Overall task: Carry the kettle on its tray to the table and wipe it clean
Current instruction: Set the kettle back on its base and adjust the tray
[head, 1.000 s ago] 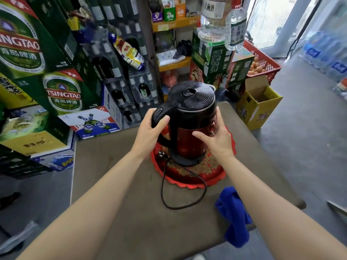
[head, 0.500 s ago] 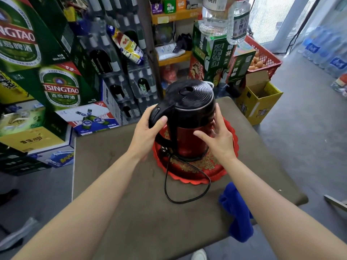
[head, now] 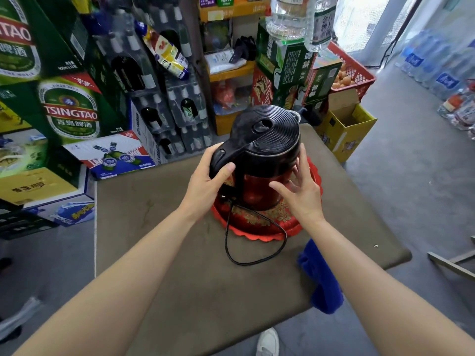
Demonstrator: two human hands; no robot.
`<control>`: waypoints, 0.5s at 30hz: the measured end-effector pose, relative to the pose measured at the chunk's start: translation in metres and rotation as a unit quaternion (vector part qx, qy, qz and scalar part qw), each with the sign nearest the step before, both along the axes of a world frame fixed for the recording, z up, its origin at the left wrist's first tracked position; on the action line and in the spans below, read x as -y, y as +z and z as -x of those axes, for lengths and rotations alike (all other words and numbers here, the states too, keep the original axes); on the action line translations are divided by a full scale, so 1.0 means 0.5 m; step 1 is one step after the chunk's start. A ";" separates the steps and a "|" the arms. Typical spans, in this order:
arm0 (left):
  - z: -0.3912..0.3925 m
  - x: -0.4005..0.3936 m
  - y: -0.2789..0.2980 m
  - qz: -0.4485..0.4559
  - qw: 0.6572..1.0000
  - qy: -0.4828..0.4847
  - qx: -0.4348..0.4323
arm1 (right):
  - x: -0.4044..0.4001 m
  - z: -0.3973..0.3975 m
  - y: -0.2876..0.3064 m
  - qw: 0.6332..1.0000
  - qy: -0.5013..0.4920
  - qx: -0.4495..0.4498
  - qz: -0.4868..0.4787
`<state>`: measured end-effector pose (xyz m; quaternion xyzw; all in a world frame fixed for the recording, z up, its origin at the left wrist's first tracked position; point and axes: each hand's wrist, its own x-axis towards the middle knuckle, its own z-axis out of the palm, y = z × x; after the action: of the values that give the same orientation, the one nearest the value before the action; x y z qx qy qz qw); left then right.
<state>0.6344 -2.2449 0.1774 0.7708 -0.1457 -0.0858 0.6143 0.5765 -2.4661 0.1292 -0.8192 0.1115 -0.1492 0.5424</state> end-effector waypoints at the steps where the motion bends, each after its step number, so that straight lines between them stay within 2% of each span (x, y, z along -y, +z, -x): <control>1: -0.002 -0.002 -0.002 -0.006 1.000 -0.005 -0.002 | 0.001 0.000 0.001 1.000 0.002 -0.003 0.004; 7: -0.002 -0.008 -0.009 -0.061 0.998 0.002 0.002 | 0.026 0.011 -0.003 0.998 0.034 -0.014 0.050; 11: 0.014 -0.027 -0.090 -0.082 0.996 0.040 0.002 | 0.050 0.010 -0.015 0.994 0.044 -0.027 0.100; 15: 0.040 -0.040 -0.203 -0.244 0.962 0.120 -0.034 | 0.086 0.006 -0.040 0.987 0.046 -0.056 0.142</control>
<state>0.6143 -2.2248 0.0760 0.9057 -0.0062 -0.0706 0.4180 0.5737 -2.5090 0.1090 -0.8993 0.0817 -0.0920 0.4197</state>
